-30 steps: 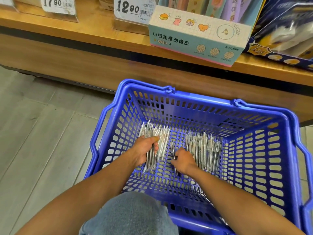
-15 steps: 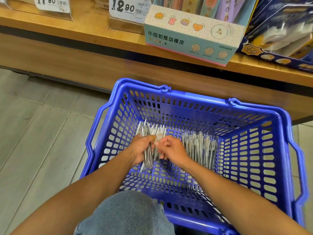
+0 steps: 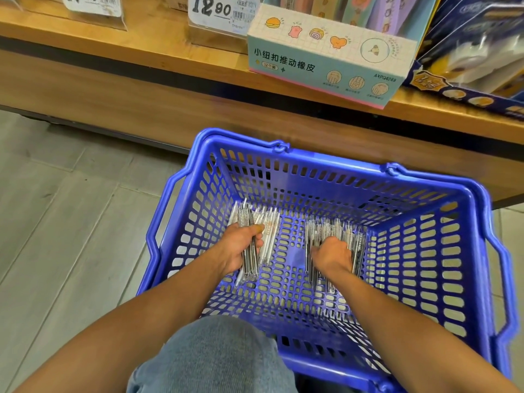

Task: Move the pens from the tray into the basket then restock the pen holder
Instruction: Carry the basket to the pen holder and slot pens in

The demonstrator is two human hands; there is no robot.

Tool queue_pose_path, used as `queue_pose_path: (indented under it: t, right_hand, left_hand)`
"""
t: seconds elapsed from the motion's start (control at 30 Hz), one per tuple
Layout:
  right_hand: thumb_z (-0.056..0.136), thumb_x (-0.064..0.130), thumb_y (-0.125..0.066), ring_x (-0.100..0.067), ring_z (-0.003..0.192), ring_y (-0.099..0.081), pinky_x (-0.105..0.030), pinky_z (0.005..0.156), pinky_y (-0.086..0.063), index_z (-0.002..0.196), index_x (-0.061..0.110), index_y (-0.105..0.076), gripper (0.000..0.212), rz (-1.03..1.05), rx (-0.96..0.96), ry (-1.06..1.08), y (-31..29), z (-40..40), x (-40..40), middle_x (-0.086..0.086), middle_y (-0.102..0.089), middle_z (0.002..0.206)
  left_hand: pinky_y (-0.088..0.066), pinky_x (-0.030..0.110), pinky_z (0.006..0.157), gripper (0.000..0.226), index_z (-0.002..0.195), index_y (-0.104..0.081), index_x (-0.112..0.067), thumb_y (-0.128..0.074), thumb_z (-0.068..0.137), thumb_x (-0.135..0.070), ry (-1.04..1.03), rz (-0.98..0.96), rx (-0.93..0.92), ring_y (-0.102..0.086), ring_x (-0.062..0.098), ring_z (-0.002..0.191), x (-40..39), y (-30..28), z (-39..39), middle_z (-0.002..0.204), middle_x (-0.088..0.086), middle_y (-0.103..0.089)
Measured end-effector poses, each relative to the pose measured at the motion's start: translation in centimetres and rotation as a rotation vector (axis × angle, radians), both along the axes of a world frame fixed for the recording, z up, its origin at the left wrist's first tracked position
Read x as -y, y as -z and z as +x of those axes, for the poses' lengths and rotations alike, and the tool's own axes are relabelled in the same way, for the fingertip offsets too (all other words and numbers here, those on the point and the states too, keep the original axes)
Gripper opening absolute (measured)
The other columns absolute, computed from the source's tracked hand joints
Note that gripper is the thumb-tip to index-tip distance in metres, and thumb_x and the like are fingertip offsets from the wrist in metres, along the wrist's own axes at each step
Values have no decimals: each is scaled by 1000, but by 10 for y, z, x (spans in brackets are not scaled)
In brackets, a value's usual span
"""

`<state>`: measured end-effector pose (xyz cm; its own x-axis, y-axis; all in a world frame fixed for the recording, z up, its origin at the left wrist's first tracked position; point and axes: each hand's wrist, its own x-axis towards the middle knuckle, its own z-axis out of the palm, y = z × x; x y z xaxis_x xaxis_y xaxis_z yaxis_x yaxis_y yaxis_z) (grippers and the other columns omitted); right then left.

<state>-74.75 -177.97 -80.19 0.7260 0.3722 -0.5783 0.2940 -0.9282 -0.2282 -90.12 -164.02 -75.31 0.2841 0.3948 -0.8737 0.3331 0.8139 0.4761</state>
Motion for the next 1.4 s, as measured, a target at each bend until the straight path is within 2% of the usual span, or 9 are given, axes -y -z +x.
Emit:
queue_pose_path:
  t: [0.27,0.4,0.5,0.67,0.73,0.87,1.0,1.13,1.4]
  right_hand:
    - [99,25,-54,-10,50,-60,-22,48,-52,80,10,-58,24,309,-174,3,-10,-4,-9,0,-62,65]
    - [92,27,-62,-8,53,-63,-16,51,-48,92,13,-64,14,566,-615,87,-28,-30,-25,-5,-71,79]
    - [92,18,-63,-11,54,-63,-19,52,-50,89,8,-65,10,682,-750,168,-35,-49,-40,-4,-68,69]
    - [94,6,-56,-15,60,-67,-22,59,-55,88,6,-66,12,739,-820,298,-37,-56,-48,-8,-70,72]
    - [95,2,-55,-21,64,-67,-24,59,-54,94,5,-67,12,714,-804,282,-33,-50,-45,-13,-71,78]
    - [92,6,-62,-18,69,-68,-27,61,-58,98,9,-65,7,481,-355,277,-10,-23,-28,-9,-70,93]
    - [94,20,-62,-23,72,-64,-30,58,-53,108,4,-54,23,226,-36,136,8,-2,-9,-7,-63,82]
    - [94,27,-63,-19,61,-62,-29,51,-52,80,8,-57,24,60,21,-2,16,-4,-5,-6,-62,70]
    - [94,22,-61,-13,47,-50,-23,45,-45,68,11,-57,28,161,-12,53,13,-10,-9,-2,-56,59]
  left_hand:
    - [-51,25,49,44,129,-53,4,-69,91,-13,20,1,1,-57,12,56,1,-2,1,71,3,-61]
    - [-56,41,85,57,129,-56,1,-73,86,-31,97,-6,30,-65,18,80,3,-5,0,87,6,-69]
    - [-34,56,115,86,141,-46,-1,-75,75,-47,149,-9,40,-53,36,129,3,-6,0,135,22,-59]
    - [-30,54,117,122,158,-5,-13,-83,67,-39,105,9,55,-44,35,137,2,-6,-2,150,22,-44]
    - [-39,52,111,116,157,-8,-10,-84,71,-28,94,0,33,-50,33,131,3,-4,-1,143,21,-51]
    - [-54,27,55,45,132,-52,7,-66,91,-6,53,-20,-9,-61,14,57,1,-1,-2,70,5,-65]
    - [-53,26,55,32,123,-57,6,-62,94,-5,29,-15,-32,-59,14,58,-1,-1,-4,70,5,-62]
    - [-55,26,58,36,127,-53,3,-63,93,-7,42,-16,-40,-61,14,63,1,0,-3,73,6,-63]
    - [-53,24,50,30,120,-59,4,-64,94,-9,68,17,-58,-61,12,55,0,1,-5,69,4,-64]
